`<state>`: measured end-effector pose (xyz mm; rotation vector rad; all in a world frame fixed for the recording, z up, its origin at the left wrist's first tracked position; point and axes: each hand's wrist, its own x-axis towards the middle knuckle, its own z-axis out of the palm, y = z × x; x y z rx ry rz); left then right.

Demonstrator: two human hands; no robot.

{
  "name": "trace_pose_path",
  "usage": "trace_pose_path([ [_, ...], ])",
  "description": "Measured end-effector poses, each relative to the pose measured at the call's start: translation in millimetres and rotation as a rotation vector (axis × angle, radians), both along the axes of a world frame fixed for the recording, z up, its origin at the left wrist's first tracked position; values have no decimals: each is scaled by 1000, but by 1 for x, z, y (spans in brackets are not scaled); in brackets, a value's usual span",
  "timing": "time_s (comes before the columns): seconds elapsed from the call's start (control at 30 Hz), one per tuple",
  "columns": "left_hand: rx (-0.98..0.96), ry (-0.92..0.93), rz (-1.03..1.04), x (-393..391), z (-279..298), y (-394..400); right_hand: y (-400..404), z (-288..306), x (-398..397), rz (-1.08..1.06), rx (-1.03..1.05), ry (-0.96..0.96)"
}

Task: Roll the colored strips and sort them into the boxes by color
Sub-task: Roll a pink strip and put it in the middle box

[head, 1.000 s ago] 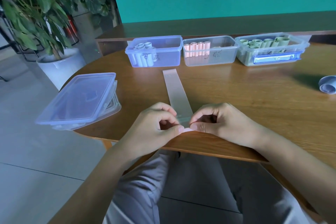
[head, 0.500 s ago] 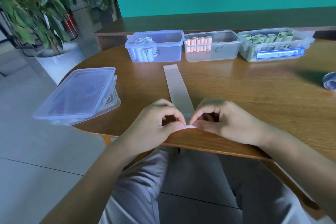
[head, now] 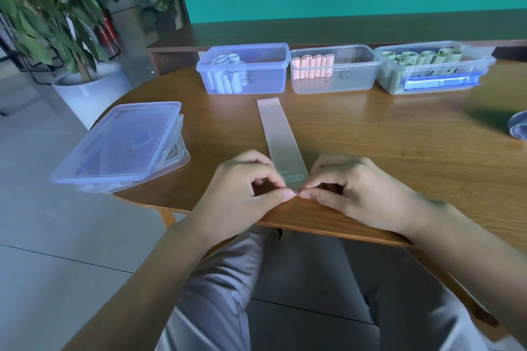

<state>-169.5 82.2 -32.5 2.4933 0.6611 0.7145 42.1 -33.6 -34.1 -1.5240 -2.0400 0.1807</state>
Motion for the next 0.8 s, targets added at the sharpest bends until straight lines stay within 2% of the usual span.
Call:
trace_pose_path([
  [0.27, 66, 27, -7, 1, -1, -1, -2, 1, -2, -22, 28, -39],
  [0.53, 32, 35, 39, 5, 0, 0, 7, -2, 2, -60, -45, 74],
  [0.63, -6, 42, 11, 5, 1, 0, 9, -2, 2, -90, -76, 128],
  [0.8, 50, 22, -52, 5, -2, -2, 11, 0, 3, -125, -139, 241],
])
